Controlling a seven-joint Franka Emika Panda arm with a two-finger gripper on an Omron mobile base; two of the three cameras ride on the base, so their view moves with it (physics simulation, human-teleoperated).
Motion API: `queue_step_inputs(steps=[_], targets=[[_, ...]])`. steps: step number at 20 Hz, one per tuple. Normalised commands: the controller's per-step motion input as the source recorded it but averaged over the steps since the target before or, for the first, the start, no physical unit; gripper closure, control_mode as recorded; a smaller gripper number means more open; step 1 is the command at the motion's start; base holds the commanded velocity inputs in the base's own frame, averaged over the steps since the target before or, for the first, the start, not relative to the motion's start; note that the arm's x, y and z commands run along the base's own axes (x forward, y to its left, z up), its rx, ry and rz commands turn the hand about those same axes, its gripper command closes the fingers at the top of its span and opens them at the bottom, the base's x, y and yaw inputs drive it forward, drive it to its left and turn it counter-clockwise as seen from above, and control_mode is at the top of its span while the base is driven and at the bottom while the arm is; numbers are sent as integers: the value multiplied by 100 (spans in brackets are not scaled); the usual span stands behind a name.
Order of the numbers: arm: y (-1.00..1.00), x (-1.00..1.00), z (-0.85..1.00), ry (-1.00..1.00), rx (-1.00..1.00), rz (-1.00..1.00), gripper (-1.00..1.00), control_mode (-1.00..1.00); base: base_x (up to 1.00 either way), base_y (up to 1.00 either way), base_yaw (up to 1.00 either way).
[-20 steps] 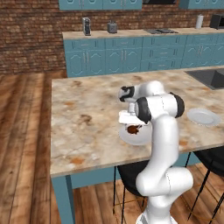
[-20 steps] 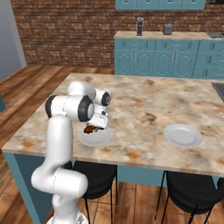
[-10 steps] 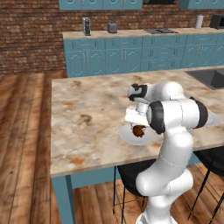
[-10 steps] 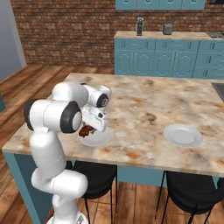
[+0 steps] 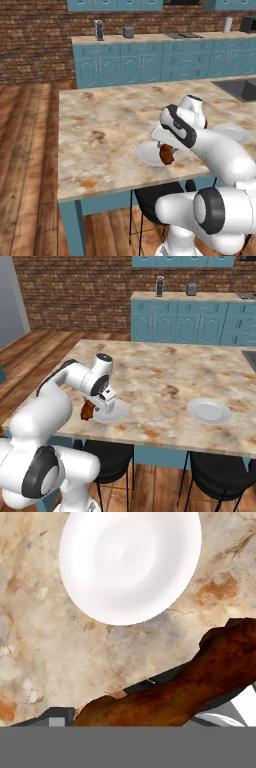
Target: Transport the chicken drumstick and potato to the fridge. Place the chicken drumstick on the rack containing meat and place the potato on the rack containing the vegetable, ensuring meats and vegetables are on different racks.
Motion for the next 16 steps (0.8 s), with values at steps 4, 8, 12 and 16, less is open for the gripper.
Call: queue_step_inputs(steps=[4,8,12,16], targets=[[14,-37,82,-37,-3,-4,100,-100,0,0,0],[22,-45,82,-41,-19,0,100,-100,0,0,0],[8,-34,95,-30,-25,0,100,-100,0,0,0],[0,-16,77,-5,-7,0,100,-100,0,0,0]])
